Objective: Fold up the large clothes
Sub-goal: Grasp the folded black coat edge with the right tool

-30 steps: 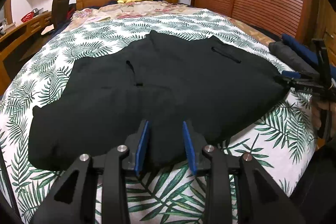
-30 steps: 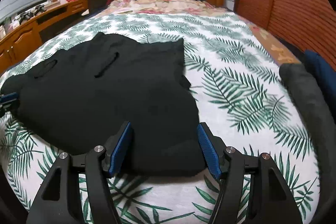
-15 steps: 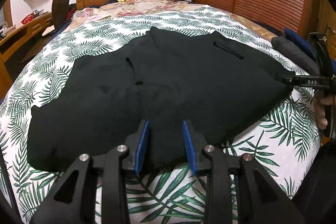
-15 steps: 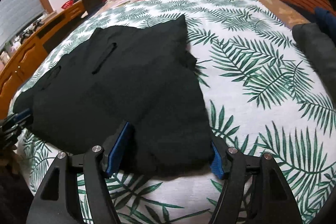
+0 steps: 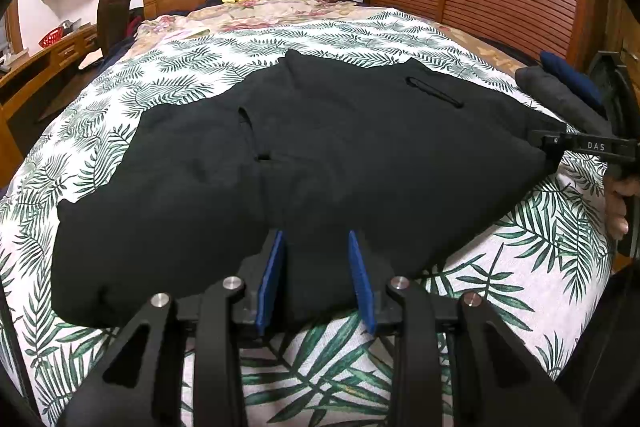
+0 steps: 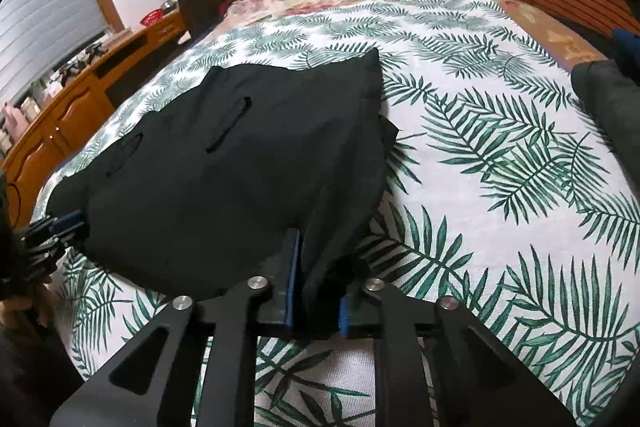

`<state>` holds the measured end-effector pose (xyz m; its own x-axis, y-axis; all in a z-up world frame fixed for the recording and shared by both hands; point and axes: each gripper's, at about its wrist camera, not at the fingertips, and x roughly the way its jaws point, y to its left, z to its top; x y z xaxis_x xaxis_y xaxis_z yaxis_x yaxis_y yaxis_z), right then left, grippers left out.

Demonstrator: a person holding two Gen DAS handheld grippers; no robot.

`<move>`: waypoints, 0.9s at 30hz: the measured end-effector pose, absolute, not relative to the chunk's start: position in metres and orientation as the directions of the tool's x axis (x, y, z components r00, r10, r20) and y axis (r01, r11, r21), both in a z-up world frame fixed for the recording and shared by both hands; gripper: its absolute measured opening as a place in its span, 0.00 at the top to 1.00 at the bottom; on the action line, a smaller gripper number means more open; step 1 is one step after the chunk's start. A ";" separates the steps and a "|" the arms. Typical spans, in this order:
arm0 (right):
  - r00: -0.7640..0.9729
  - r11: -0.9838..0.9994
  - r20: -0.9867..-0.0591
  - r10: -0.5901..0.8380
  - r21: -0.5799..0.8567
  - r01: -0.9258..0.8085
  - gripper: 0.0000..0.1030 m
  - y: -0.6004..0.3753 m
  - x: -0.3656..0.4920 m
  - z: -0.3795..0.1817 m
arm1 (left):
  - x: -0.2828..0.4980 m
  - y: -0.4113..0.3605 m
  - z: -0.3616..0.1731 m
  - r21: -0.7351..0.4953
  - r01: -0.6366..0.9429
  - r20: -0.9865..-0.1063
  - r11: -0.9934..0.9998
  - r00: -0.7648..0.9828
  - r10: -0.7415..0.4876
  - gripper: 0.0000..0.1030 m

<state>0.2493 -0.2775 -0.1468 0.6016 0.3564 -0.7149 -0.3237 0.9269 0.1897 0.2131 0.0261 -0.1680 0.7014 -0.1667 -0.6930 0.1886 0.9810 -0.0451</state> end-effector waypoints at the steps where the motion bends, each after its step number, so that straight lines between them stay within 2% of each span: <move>1: 0.610 0.928 -0.709 0.354 0.184 -0.325 0.90 -0.276 0.248 -0.145 | 0.213 0.026 -0.168 -0.044 0.189 -0.693 0.981 0.701 -0.166 0.69; 4: 0.620 0.927 -0.697 0.360 0.191 -0.323 0.92 -0.276 0.246 -0.139 | 0.213 0.026 -0.168 -0.046 0.189 -0.693 0.981 0.701 -0.168 0.69; 9: 0.610 0.896 -0.657 0.443 0.341 -0.283 0.92 -0.290 0.247 -0.132 | 0.213 0.027 -0.164 -0.047 0.199 -0.692 0.979 0.700 -0.175 0.69; 16: 0.610 0.928 -0.700 0.371 0.257 -0.269 0.93 -0.278 0.247 -0.122 | 0.208 0.031 -0.144 -0.084 0.219 -0.651 0.972 0.727 -0.220 0.69; 23: 0.739 0.951 -0.603 0.300 0.127 -0.282 0.96 -0.266 0.226 -0.086 | 0.199 0.030 -0.140 -0.098 0.254 -0.638 0.962 0.726 -0.256 0.69; 27: 0.745 0.955 -0.603 0.287 0.124 -0.268 0.97 -0.273 0.232 -0.084 | 0.193 0.026 -0.135 -0.116 0.273 -0.621 0.955 0.730 -0.284 0.69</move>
<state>0.2325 -0.2730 -0.0841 0.7445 0.2871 -0.6027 -0.2677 0.9554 0.1244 0.1926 0.0262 -0.1347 0.7303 -0.2843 -0.6212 0.2734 0.9549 -0.1156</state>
